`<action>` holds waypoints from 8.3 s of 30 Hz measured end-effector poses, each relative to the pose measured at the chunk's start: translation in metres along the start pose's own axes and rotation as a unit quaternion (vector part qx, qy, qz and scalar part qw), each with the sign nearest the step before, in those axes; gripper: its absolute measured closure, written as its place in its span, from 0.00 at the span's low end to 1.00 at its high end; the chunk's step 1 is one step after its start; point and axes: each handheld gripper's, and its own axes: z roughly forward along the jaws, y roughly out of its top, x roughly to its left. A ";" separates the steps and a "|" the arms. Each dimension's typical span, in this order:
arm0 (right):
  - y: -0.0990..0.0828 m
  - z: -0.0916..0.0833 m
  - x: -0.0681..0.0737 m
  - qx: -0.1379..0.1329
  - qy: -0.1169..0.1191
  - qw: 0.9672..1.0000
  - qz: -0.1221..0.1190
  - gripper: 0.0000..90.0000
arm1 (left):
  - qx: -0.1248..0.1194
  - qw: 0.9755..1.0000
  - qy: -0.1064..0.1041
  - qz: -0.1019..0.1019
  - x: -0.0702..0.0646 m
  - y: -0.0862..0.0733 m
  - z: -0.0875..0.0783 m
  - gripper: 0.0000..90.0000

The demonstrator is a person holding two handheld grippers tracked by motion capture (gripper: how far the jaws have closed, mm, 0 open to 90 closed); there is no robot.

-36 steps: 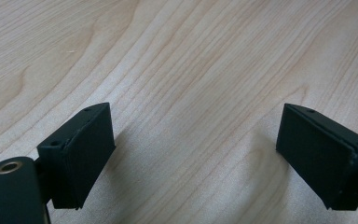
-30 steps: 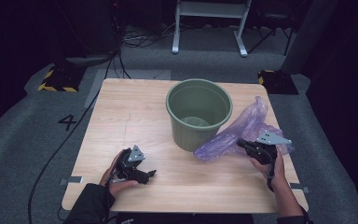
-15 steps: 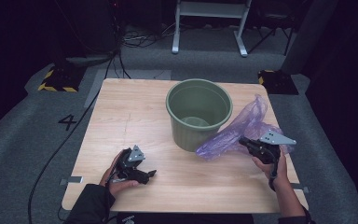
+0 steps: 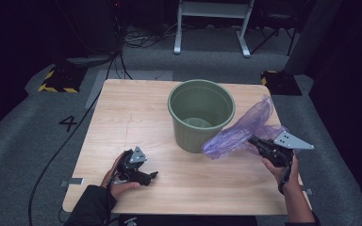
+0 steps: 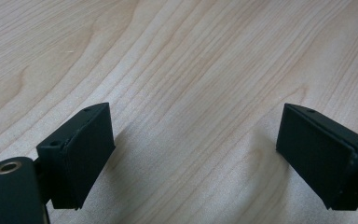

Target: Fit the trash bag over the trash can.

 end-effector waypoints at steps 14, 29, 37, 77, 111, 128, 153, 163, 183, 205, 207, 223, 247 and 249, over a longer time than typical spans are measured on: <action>0.017 -0.019 0.004 -0.036 -0.004 0.999 -0.012 0.99 | -0.001 1.000 0.001 0.000 0.000 0.000 0.000 0.12; 0.040 -0.030 -0.002 -0.058 -0.024 0.998 -0.017 0.99 | -0.001 1.000 0.001 0.000 0.000 0.000 0.000 0.12; 0.052 -0.029 -0.006 -0.062 -0.035 0.997 -0.018 0.99 | -0.001 1.000 0.001 0.000 0.000 0.000 0.000 0.12; 0.087 0.004 -0.016 -0.049 -0.110 0.992 -0.036 0.99 | -0.079 0.996 0.028 0.016 -0.001 0.042 -0.035 0.18; 0.102 0.030 0.005 -0.012 -0.128 0.987 -0.098 0.99 | -0.214 0.975 0.017 0.064 -0.020 0.174 -0.090 0.23; 0.106 0.035 0.014 -0.006 -0.130 0.984 -0.125 0.99 | -0.201 0.975 0.024 0.093 -0.033 0.224 -0.060 0.24; 0.107 0.043 0.041 -0.001 -0.087 0.979 -0.186 0.96 | -0.141 0.978 0.053 0.147 -0.051 0.255 -0.024 0.37; 0.103 0.039 0.043 -0.008 -0.070 0.981 -0.182 0.89 | -0.102 0.976 0.067 0.179 -0.052 0.256 -0.010 0.91; 0.066 0.011 0.018 -0.007 -0.048 0.990 -0.130 0.27 | -0.103 0.981 0.062 0.152 -0.030 0.245 -0.011 0.99; 0.060 0.024 0.018 0.005 -0.123 0.975 -0.186 1.00 | -0.116 0.984 0.038 0.127 -0.014 0.233 -0.014 0.90; 0.064 0.023 0.019 -0.005 -0.124 0.975 -0.187 1.00 | -0.115 0.984 0.037 0.129 -0.014 0.233 -0.014 0.85; 0.093 0.021 0.044 -0.026 -0.085 0.973 -0.213 1.00 | -0.171 0.977 -0.002 0.124 -0.040 0.246 -0.024 0.24; 0.094 0.003 0.058 -0.044 -0.035 0.981 -0.185 0.37 | -0.149 0.976 0.021 0.156 -0.045 0.243 -0.021 0.96; 0.089 -0.001 0.054 -0.036 -0.036 0.983 -0.178 0.32 | -0.148 0.977 0.024 0.151 -0.042 0.240 -0.022 0.96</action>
